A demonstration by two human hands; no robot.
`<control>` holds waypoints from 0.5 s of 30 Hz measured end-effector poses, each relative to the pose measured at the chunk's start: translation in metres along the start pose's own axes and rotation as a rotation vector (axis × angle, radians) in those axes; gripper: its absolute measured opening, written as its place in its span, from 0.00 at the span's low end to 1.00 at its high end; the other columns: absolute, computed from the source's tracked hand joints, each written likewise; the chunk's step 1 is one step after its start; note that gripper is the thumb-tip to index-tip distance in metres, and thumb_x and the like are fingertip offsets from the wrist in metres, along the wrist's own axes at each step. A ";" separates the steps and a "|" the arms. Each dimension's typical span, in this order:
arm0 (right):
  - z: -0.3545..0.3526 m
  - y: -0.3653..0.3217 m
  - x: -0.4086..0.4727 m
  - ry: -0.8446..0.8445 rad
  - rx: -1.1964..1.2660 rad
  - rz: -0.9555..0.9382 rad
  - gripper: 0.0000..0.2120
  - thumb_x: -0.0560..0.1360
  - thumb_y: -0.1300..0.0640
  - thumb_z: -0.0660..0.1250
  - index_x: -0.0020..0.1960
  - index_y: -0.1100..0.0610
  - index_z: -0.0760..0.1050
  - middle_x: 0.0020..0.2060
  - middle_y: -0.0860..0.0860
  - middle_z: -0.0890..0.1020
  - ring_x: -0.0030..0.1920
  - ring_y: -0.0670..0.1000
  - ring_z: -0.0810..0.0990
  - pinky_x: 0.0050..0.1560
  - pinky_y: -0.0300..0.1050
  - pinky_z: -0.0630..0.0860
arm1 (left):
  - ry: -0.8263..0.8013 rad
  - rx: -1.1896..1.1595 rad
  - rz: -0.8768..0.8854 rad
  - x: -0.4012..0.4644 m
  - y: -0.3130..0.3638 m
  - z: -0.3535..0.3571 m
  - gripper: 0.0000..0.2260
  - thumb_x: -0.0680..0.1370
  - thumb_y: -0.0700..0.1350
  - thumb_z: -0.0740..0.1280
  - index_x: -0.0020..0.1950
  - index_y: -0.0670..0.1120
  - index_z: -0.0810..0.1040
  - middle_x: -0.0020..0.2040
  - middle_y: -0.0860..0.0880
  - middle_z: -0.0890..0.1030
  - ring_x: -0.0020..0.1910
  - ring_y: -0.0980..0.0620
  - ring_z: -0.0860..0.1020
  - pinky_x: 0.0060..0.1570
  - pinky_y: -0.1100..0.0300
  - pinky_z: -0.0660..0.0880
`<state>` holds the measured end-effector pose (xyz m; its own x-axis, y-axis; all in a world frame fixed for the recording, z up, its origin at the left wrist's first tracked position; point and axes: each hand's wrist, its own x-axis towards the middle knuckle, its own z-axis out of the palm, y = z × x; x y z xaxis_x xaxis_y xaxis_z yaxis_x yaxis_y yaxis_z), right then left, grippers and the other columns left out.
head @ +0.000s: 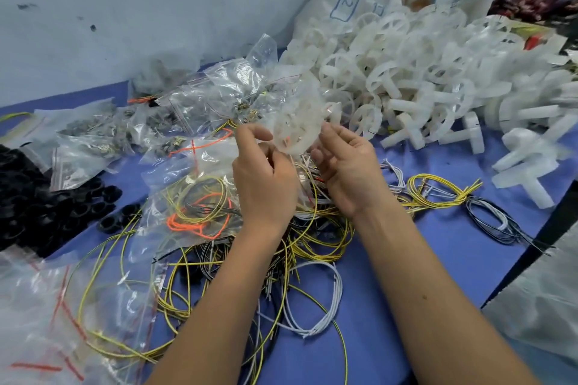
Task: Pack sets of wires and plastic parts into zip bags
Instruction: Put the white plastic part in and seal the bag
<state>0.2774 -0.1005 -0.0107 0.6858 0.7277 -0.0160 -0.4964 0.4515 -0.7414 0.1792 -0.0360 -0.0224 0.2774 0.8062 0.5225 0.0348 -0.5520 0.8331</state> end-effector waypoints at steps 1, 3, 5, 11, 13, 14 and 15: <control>-0.001 0.002 0.000 -0.011 -0.014 0.019 0.04 0.80 0.63 0.67 0.53 0.64 0.78 0.35 0.52 0.82 0.32 0.43 0.81 0.33 0.33 0.78 | 0.038 -0.017 -0.004 0.000 0.001 -0.001 0.08 0.78 0.35 0.60 0.54 0.46 0.67 0.31 0.42 0.76 0.29 0.40 0.73 0.32 0.39 0.71; -0.003 0.001 0.001 -0.011 -0.048 0.024 0.05 0.80 0.63 0.68 0.54 0.65 0.78 0.34 0.52 0.82 0.32 0.44 0.81 0.35 0.33 0.79 | 0.116 -0.052 0.008 -0.001 0.003 -0.003 0.07 0.78 0.37 0.59 0.53 0.48 0.66 0.32 0.42 0.75 0.30 0.40 0.75 0.32 0.38 0.71; -0.006 0.001 0.002 -0.018 -0.172 -0.014 0.03 0.79 0.64 0.69 0.51 0.65 0.79 0.31 0.51 0.81 0.31 0.46 0.80 0.35 0.34 0.79 | 0.175 -0.073 0.047 -0.001 0.004 -0.005 0.06 0.79 0.39 0.59 0.52 0.49 0.65 0.31 0.45 0.74 0.29 0.40 0.75 0.31 0.39 0.71; -0.002 0.006 -0.006 -0.117 -0.568 -0.173 0.02 0.77 0.67 0.72 0.49 0.66 0.81 0.35 0.54 0.83 0.33 0.50 0.82 0.36 0.40 0.80 | 0.145 0.127 0.345 -0.004 0.010 -0.010 0.05 0.79 0.38 0.60 0.53 0.45 0.68 0.32 0.52 0.72 0.31 0.46 0.73 0.31 0.49 0.65; -0.001 0.004 -0.006 -0.094 -0.578 -0.244 0.03 0.76 0.66 0.74 0.48 0.67 0.81 0.35 0.54 0.82 0.33 0.50 0.83 0.36 0.40 0.80 | 0.144 0.182 0.412 -0.004 0.014 -0.012 0.06 0.79 0.37 0.60 0.53 0.47 0.67 0.33 0.53 0.71 0.30 0.46 0.72 0.30 0.50 0.65; -0.002 0.003 -0.006 -0.083 -0.589 -0.267 0.04 0.75 0.66 0.75 0.47 0.67 0.80 0.34 0.54 0.83 0.32 0.50 0.83 0.35 0.41 0.79 | 0.151 0.202 0.438 -0.004 0.016 -0.013 0.06 0.80 0.37 0.60 0.53 0.47 0.67 0.33 0.53 0.71 0.30 0.46 0.71 0.30 0.50 0.65; -0.002 0.003 -0.006 -0.078 -0.603 -0.278 0.05 0.75 0.66 0.75 0.46 0.66 0.80 0.32 0.55 0.83 0.31 0.50 0.82 0.33 0.41 0.79 | 0.155 0.213 0.459 -0.005 0.018 -0.014 0.07 0.80 0.37 0.60 0.53 0.48 0.66 0.33 0.53 0.71 0.30 0.47 0.71 0.30 0.50 0.65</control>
<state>0.2730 -0.1046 -0.0143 0.6933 0.6716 0.2612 0.0930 0.2761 -0.9566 0.1651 -0.0464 -0.0076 0.1649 0.4847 0.8590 0.1416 -0.8735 0.4657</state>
